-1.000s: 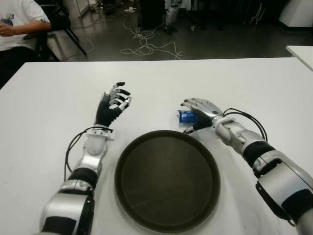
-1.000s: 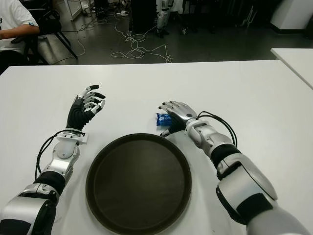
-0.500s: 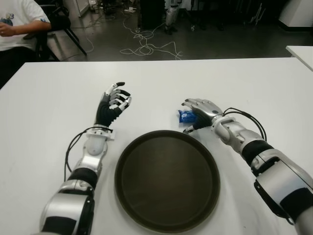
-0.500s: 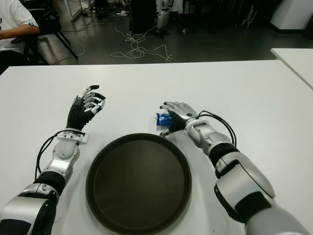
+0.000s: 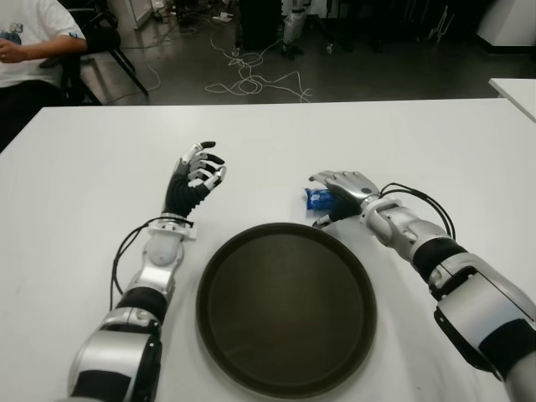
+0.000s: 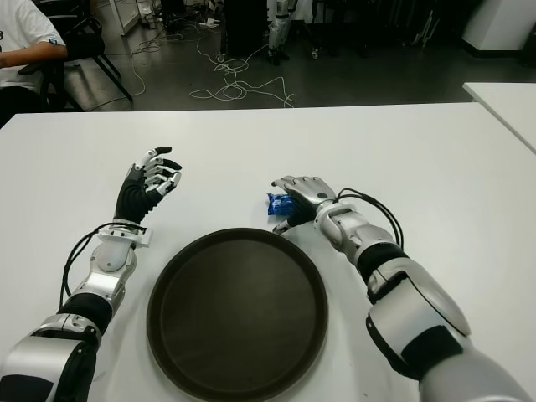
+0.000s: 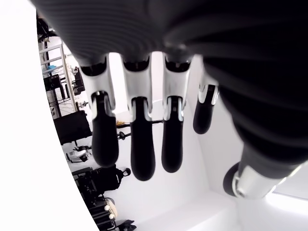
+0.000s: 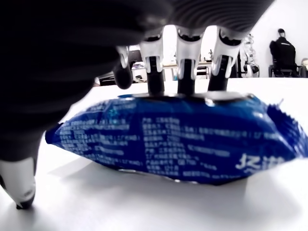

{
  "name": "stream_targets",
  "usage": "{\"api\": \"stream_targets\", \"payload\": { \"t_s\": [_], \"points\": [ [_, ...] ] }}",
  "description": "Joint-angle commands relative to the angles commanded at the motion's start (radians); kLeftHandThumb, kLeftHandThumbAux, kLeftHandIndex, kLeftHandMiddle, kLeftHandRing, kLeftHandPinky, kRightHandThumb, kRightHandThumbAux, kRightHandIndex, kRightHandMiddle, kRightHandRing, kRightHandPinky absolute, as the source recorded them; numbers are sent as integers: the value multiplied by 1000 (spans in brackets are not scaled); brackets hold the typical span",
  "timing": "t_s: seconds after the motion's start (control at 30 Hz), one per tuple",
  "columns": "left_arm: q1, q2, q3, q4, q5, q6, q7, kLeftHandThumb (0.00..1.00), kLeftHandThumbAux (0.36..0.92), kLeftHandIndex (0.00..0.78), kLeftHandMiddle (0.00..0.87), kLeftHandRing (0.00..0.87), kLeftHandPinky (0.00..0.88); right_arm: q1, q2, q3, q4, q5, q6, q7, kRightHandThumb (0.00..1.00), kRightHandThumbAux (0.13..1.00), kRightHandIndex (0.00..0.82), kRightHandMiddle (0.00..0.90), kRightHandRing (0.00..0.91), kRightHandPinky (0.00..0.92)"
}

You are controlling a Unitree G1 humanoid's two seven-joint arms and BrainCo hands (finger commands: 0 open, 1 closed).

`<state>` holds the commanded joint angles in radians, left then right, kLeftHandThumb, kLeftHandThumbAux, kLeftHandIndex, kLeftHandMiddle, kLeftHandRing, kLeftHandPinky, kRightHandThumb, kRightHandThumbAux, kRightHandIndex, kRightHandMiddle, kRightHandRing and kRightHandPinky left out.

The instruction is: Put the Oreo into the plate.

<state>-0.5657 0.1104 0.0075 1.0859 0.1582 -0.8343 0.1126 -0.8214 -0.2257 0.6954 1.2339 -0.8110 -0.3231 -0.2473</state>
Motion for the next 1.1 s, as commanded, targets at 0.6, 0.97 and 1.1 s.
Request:
{"api": "stream_targets", "payload": {
  "t_s": [0.6, 0.97, 1.1],
  "points": [
    [5, 0, -5, -8, 9, 13, 22, 403, 635, 223, 433, 499, 561, 26, 8, -54, -9, 51, -9, -132, 63, 710, 372, 439, 461, 450],
    [6, 3, -6, -6, 14, -13, 31, 350, 625, 218, 430, 496, 551, 28, 7, -73, -11, 61, -28, -131, 111, 699, 390, 456, 472, 448],
    [6, 1, -5, -5, 12, -16, 29, 345, 629, 214, 429, 503, 558, 28, 8, -76, -9, 58, -28, -128, 94, 689, 380, 443, 460, 438]
  ]
}}
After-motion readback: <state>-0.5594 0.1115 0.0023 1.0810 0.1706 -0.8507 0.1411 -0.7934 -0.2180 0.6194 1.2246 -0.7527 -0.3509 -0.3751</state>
